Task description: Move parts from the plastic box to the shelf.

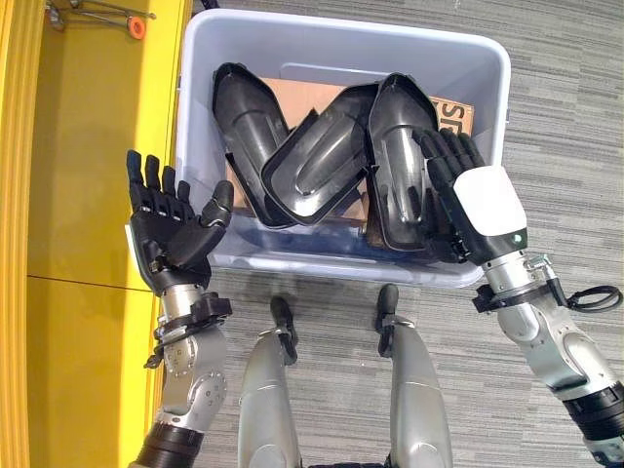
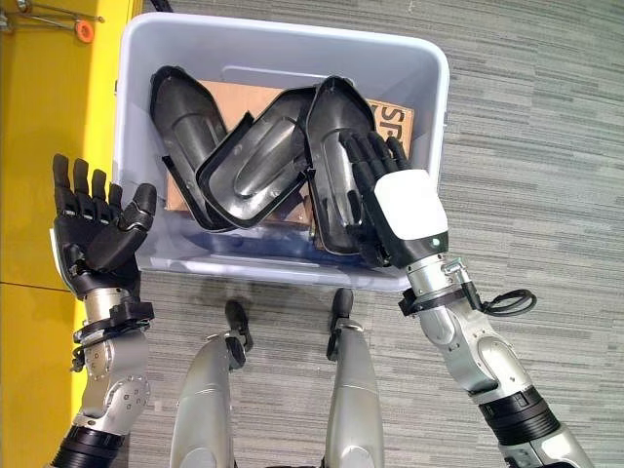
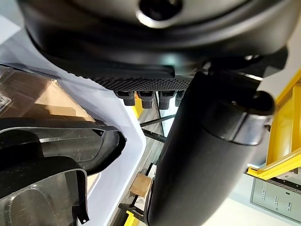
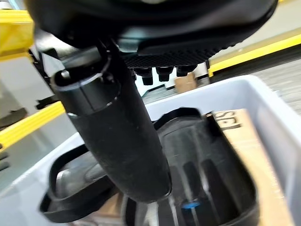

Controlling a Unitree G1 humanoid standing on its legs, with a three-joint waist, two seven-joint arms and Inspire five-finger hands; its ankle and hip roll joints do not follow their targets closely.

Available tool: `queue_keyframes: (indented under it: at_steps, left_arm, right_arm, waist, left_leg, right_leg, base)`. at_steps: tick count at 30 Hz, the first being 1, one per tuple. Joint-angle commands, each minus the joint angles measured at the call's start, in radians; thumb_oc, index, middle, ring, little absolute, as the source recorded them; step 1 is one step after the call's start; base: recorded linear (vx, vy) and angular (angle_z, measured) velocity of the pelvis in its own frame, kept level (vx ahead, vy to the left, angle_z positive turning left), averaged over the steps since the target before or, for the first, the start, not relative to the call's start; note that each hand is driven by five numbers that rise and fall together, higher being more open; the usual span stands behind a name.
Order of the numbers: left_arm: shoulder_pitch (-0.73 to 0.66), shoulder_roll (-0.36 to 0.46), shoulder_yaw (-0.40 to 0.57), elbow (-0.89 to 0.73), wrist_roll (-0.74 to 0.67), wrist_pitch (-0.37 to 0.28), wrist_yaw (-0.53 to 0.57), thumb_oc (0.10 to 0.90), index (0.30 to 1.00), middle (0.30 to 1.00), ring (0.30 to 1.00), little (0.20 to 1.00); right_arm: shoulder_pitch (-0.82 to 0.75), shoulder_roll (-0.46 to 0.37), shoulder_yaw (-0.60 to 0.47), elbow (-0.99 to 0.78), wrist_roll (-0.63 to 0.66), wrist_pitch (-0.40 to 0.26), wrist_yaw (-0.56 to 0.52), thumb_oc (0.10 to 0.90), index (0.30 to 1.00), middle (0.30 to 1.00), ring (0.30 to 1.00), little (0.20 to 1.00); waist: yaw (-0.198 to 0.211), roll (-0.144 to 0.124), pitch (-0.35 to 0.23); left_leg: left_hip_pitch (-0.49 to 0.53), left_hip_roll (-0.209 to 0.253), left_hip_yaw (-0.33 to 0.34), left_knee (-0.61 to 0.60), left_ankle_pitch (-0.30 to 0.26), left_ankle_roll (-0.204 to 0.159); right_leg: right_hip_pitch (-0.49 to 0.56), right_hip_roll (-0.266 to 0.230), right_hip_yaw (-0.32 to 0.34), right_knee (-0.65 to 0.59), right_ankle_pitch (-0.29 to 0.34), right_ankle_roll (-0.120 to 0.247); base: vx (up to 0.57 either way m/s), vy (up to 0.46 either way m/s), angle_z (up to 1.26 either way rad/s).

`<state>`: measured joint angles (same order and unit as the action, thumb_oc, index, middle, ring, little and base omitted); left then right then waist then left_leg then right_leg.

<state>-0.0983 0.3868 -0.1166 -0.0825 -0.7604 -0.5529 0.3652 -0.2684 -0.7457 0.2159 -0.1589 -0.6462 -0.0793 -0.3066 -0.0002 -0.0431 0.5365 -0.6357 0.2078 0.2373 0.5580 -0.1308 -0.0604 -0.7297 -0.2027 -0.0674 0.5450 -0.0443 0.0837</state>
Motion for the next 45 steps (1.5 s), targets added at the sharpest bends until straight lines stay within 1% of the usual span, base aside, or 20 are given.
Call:
queue_keyframes:
  at_steps: [1,10,11,16,17,20,21,22,23,24,25,26,27,28,30,33,36,40,43,45]
  left_arm:
    - [-0.001,0.066,0.035,-0.142,0.099,-0.119,-0.010,0.900,1.000,1.000,1.000,1.000]
    - [-0.001,0.066,0.035,-0.142,0.099,-0.119,-0.010,0.900,1.000,1.000,1.000,1.000]
    - [-0.014,0.056,0.018,-0.141,0.118,-0.099,-0.007,0.900,1.000,1.000,1.000,1.000]
    - [-0.017,0.061,0.020,-0.125,0.106,-0.107,-0.019,0.900,1.000,1.000,1.000,1.000]
    - [-0.013,0.065,0.023,-0.126,0.104,-0.105,-0.025,0.900,1.000,1.000,1.000,1.000]
    - [-0.004,0.070,0.028,-0.130,0.096,-0.101,-0.026,0.900,1.000,1.000,1.000,1.000]
    - [0.006,0.074,0.035,-0.133,0.081,-0.106,-0.028,0.900,1.000,1.000,1.000,1.000]
    - [0.010,0.073,0.038,-0.133,0.077,-0.109,-0.032,0.900,1.000,1.000,1.000,1.000]
    - [0.017,0.073,0.043,-0.134,0.061,-0.118,-0.042,0.900,1.000,1.000,1.000,1.000]
    - [0.019,0.073,0.044,-0.135,0.053,-0.122,-0.048,0.900,1.000,1.000,1.000,1.000]
    - [0.027,0.069,0.051,-0.143,0.009,-0.137,-0.081,0.900,1.000,1.000,1.000,1.000]
    - [0.028,0.067,0.053,-0.145,0.001,-0.141,-0.088,0.900,1.000,1.000,1.000,1.000]
    - [0.030,0.063,0.058,-0.152,-0.005,-0.156,-0.109,0.900,1.000,1.000,1.000,1.000]
    - [0.030,0.063,0.058,-0.154,-0.002,-0.158,-0.108,0.900,1.000,1.000,1.000,1.000]
    - [0.029,0.058,0.060,-0.161,0.015,-0.171,-0.092,0.900,1.000,1.000,1.000,1.000]
    - [0.026,0.053,0.071,-0.157,0.016,-0.170,-0.044,0.900,1.000,1.000,1.000,1.000]
    - [0.033,0.047,0.082,-0.150,0.000,-0.165,-0.061,0.900,1.000,1.000,1.000,1.000]
    - [0.039,0.053,0.088,-0.150,-0.018,-0.166,-0.082,0.900,1.000,1.000,1.000,1.000]
    - [0.034,0.053,0.087,-0.150,-0.015,-0.161,-0.078,0.900,1.000,1.000,1.000,1.000]
    - [0.034,0.052,0.087,-0.153,-0.007,-0.153,-0.081,0.900,1.000,1.000,1.000,1.000]
  right_arm:
    - [-0.045,-0.025,-0.048,-0.106,-0.014,-0.039,-0.084,0.900,1.000,1.000,1.000,1.000]
    - [-0.045,-0.025,-0.048,-0.106,-0.014,-0.039,-0.084,0.900,1.000,1.000,1.000,1.000]
    - [-0.037,-0.025,-0.030,-0.051,-0.041,0.029,-0.016,0.900,1.000,1.000,1.000,1.000]
    - [-0.045,-0.049,-0.019,-0.027,-0.058,0.060,-0.026,0.900,1.000,1.000,1.000,1.000]
    - [-0.034,-0.060,-0.028,-0.023,-0.054,0.078,-0.053,0.900,1.000,1.000,1.000,1.000]
    - [-0.008,-0.074,-0.054,-0.018,-0.026,0.083,-0.102,0.900,1.000,1.000,1.000,1.000]
    - [0.018,-0.078,-0.089,-0.014,-0.012,0.066,-0.153,0.900,1.000,1.000,1.000,1.000]
    - [0.028,-0.076,-0.101,-0.015,-0.009,0.057,-0.169,0.900,1.000,1.000,1.000,1.000]
    - [0.050,-0.070,-0.131,-0.022,-0.006,0.032,-0.220,0.900,1.000,1.000,1.000,1.000]
    - [0.058,-0.067,-0.141,-0.025,-0.005,0.024,-0.233,0.900,1.000,1.000,1.000,1.000]
    - [0.085,-0.053,-0.177,-0.039,-0.005,-0.007,-0.273,0.900,1.000,1.000,1.000,1.000]
    - [0.091,-0.048,-0.188,-0.045,-0.006,-0.016,-0.278,0.900,1.000,1.000,1.000,1.000]
    - [0.105,-0.041,-0.217,-0.060,-0.010,-0.047,-0.304,0.900,1.000,1.000,1.000,1.000]
    - [0.109,-0.040,-0.223,-0.065,-0.012,-0.055,-0.309,0.900,1.000,1.000,1.000,1.000]
    - [0.134,-0.029,-0.262,-0.078,-0.002,-0.100,-0.349,0.900,1.000,1.000,1.000,1.000]
    - [0.165,-0.021,-0.303,-0.062,-0.002,-0.138,-0.358,0.900,1.000,1.000,1.000,1.000]
    - [0.186,-0.018,-0.322,-0.059,0.001,-0.150,-0.366,0.900,1.000,1.000,1.000,1.000]
    - [0.202,-0.018,-0.347,-0.066,0.019,-0.196,-0.391,0.900,1.000,1.000,1.000,1.000]
    - [0.192,-0.018,-0.346,-0.078,-0.006,-0.202,-0.362,0.900,1.000,1.000,1.000,1.000]
    - [0.192,-0.021,-0.343,-0.084,-0.022,-0.190,-0.334,0.900,1.000,1.000,1.000,1.000]
  waist:
    - [-0.002,0.004,-0.016]
    - [-0.002,0.004,-0.016]
    - [-0.012,0.020,-0.016]
    - [-0.012,0.015,-0.016]
    - [-0.013,0.013,-0.016]
    - [-0.017,0.010,-0.016]
    - [-0.023,0.008,-0.016]
    - [-0.025,0.008,-0.016]
    - [-0.030,0.006,-0.016]
    - [-0.031,0.005,-0.016]
    - [-0.038,0.002,-0.016]
    - [-0.040,0.001,-0.016]
    - [-0.046,-0.001,-0.016]
    - [-0.047,-0.001,-0.016]
    - [-0.054,-0.001,-0.016]
    - [-0.062,0.000,-0.016]
    - [-0.064,0.000,-0.016]
    - [-0.067,0.000,-0.016]
    - [-0.065,0.000,-0.016]
    - [-0.063,0.000,-0.016]
  left_leg:
    - [-0.014,-0.064,-0.039,0.009,-0.078,0.026]
    - [-0.014,-0.064,-0.039,0.009,-0.078,0.026]
    - [-0.042,-0.071,-0.032,-0.004,-0.067,0.023]
    - [-0.052,-0.067,-0.030,-0.006,-0.061,0.021]
    - [-0.052,-0.064,-0.030,-0.008,-0.058,0.020]
    - [-0.052,-0.063,-0.029,-0.014,-0.053,0.018]
    - [-0.049,-0.060,-0.026,-0.020,-0.049,0.017]
    - [-0.048,-0.060,-0.025,-0.021,-0.049,0.017]
    - [-0.045,-0.059,-0.022,-0.024,-0.048,0.018]
    - [-0.044,-0.059,-0.022,-0.024,-0.048,0.018]
    - [-0.040,-0.057,-0.018,-0.027,-0.049,0.018]
    - [-0.038,-0.057,-0.016,-0.028,-0.049,0.019]
    - [-0.031,-0.056,-0.012,-0.032,-0.050,0.019]
    - [-0.029,-0.055,-0.011,-0.033,-0.050,0.018]
    - [-0.021,-0.053,-0.008,-0.036,-0.052,0.018]
    - [-0.005,-0.056,-0.001,-0.052,-0.046,0.016]
    - [0.003,-0.056,0.002,-0.058,-0.044,0.015]
    - [0.015,-0.055,0.008,-0.066,-0.041,0.015]
    - [0.018,-0.055,0.010,-0.064,-0.044,0.016]
    - [0.020,-0.055,0.008,-0.061,-0.045,0.015]
  right_leg:
    - [0.061,0.065,-0.021,-0.013,-0.082,0.030]
    - [0.061,0.065,-0.021,-0.013,-0.082,0.030]
    - [0.018,0.069,-0.018,-0.009,-0.079,0.027]
    - [0.010,0.070,-0.024,-0.005,-0.078,0.026]
    - [0.010,0.072,-0.025,-0.008,-0.076,0.026]
    - [0.011,0.074,-0.025,-0.013,-0.072,0.026]
    - [0.011,0.076,-0.025,-0.015,-0.070,0.027]
    - [0.011,0.078,-0.023,-0.016,-0.069,0.027]
    - [0.012,0.082,-0.020,-0.019,-0.066,0.028]
    - [0.013,0.082,-0.020,-0.020,-0.065,0.028]
    - [0.016,0.085,-0.017,-0.024,-0.064,0.030]
    - [0.017,0.086,-0.016,-0.026,-0.063,0.031]
    - [0.025,0.088,-0.014,-0.033,-0.064,0.031]
    - [0.026,0.088,-0.013,-0.034,-0.064,0.031]
    - [0.032,0.091,-0.006,-0.033,-0.068,0.031]
    - [0.044,0.092,-0.003,-0.044,-0.067,0.032]
    - [0.053,0.091,-0.001,-0.051,-0.067,0.032]
    - [0.063,0.089,-0.003,-0.061,-0.064,0.032]
    - [0.067,0.088,-0.007,-0.056,-0.069,0.031]
    - [0.071,0.087,-0.010,-0.053,-0.071,0.030]
  base:
    - [0.00,0.000,0.00]
    - [0.00,0.000,0.00]
    - [0.00,-0.031,-0.02]
    - [0.00,-0.035,-0.08]
    - [-0.01,-0.037,-0.03]
    - [0.00,0.000,0.00]
    - [0.00,0.000,0.00]
    - [0.00,0.000,0.00]
    - [0.00,0.000,0.00]
    - [0.00,0.000,0.00]
    - [0.00,0.000,0.00]
    - [0.00,0.000,0.00]
    - [0.00,0.000,0.00]
    - [0.00,0.000,0.00]
    - [0.00,0.020,-0.08]
    - [0.00,0.026,-0.09]
    - [0.01,0.015,-0.05]
    - [0.00,0.000,0.00]
    - [0.00,0.000,0.00]
    - [0.00,0.000,0.00]
